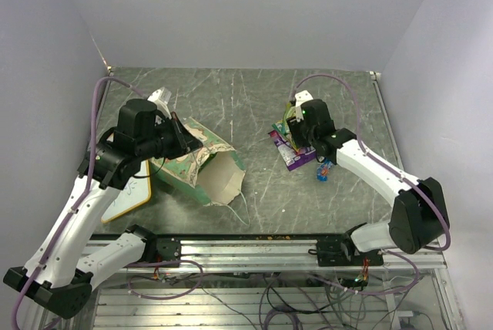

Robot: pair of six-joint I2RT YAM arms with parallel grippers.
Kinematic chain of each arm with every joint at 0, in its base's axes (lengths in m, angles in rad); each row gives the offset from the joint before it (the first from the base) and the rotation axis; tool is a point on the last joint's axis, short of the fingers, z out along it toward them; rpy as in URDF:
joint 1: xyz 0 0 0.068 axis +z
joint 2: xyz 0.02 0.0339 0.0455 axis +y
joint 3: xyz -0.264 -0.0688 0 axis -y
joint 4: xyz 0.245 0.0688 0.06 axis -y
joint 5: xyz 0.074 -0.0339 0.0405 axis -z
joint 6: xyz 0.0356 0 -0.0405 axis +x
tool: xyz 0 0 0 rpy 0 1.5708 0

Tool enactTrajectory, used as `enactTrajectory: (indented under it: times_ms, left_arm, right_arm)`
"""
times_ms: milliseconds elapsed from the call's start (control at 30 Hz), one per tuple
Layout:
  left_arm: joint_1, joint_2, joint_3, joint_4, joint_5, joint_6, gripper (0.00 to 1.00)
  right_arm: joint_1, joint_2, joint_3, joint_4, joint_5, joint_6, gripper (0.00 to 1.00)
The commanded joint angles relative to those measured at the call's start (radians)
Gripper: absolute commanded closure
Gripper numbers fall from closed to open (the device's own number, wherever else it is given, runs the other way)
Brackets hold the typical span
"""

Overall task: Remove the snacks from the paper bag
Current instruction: Place the snack at the center of the board.

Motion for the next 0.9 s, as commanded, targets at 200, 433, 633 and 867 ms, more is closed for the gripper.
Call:
enactTrajectory:
  times_ms: [200,433,633,867]
  left_arm:
    - [-0.002,0.007,-0.018,0.061,0.07,-0.018,0.93]
    - [-0.002,0.028,-0.054,0.111,0.137,-0.028,0.93]
    - [-0.002,0.079,-0.028,0.133,0.199,-0.022,0.93]
    - [-0.02,0.027,-0.084,0.062,0.26,-0.007,0.93]
  right_arm:
    - [-0.002,-0.085,0.049,-0.042,-0.078,-0.005,0.35]
    - [0.0,-0.143,0.059,-0.081,-0.152,0.004,0.29]
    - [0.012,-0.165,0.061,-0.084,-0.226,0.02,0.28]
    - [0.134,-0.183,0.049,-0.029,-0.334,0.024,0.27]
